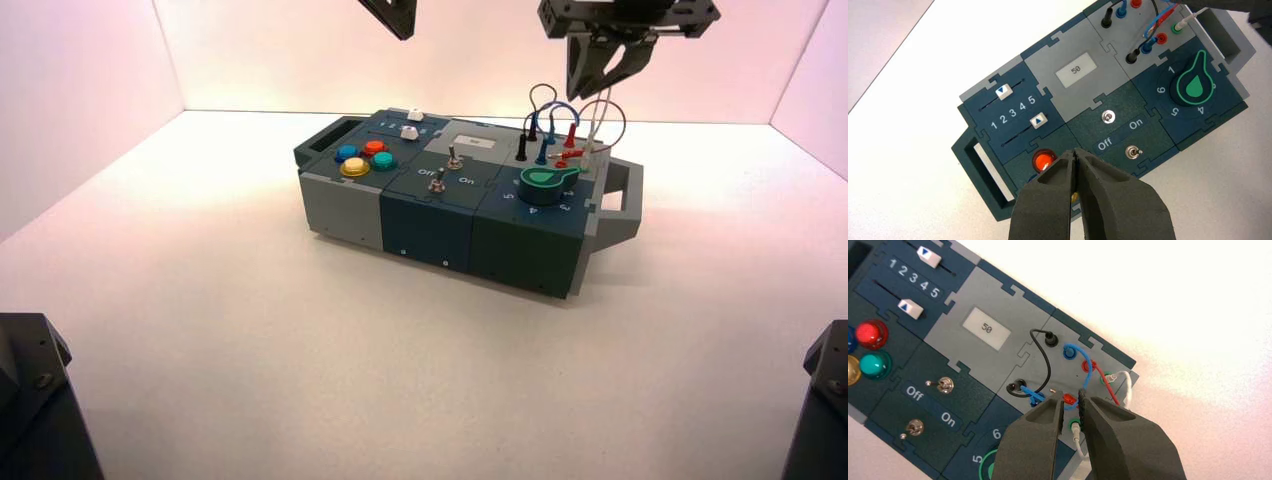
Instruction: Insert the red wire.
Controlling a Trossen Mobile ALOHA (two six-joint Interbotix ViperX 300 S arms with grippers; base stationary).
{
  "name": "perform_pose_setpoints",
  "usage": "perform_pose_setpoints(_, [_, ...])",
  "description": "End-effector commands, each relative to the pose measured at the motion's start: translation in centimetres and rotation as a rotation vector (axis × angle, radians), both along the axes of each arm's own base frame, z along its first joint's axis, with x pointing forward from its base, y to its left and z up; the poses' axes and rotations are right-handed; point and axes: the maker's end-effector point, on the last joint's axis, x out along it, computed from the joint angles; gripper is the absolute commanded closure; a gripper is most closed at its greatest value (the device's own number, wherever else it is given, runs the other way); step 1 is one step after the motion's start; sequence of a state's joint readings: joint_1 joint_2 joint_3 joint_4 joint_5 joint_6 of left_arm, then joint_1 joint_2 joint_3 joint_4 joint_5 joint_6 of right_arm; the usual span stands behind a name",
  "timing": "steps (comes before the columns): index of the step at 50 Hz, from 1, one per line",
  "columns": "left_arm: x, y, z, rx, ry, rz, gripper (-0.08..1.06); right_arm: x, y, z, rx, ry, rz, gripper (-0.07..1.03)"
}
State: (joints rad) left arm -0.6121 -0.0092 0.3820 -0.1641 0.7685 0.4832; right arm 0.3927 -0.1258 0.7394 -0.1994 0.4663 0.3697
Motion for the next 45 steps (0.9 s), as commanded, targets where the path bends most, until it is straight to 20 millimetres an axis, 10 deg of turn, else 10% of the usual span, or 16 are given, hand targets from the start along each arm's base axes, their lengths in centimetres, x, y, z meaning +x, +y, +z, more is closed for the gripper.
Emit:
perform_pose_setpoints(1, [0.1,-0.3,0.9,-0.016,-0.025,-0.005,1.01,1.0,0.4,1.3,0.005,-0.046,0.014,0.78])
perform_pose_setpoints(45, [0.1,-0.3,0.7,-0.013,-0.025,-0.008,1.01,1.1,-1.7,0.8,-0.064,-0.029,0.008,0.78])
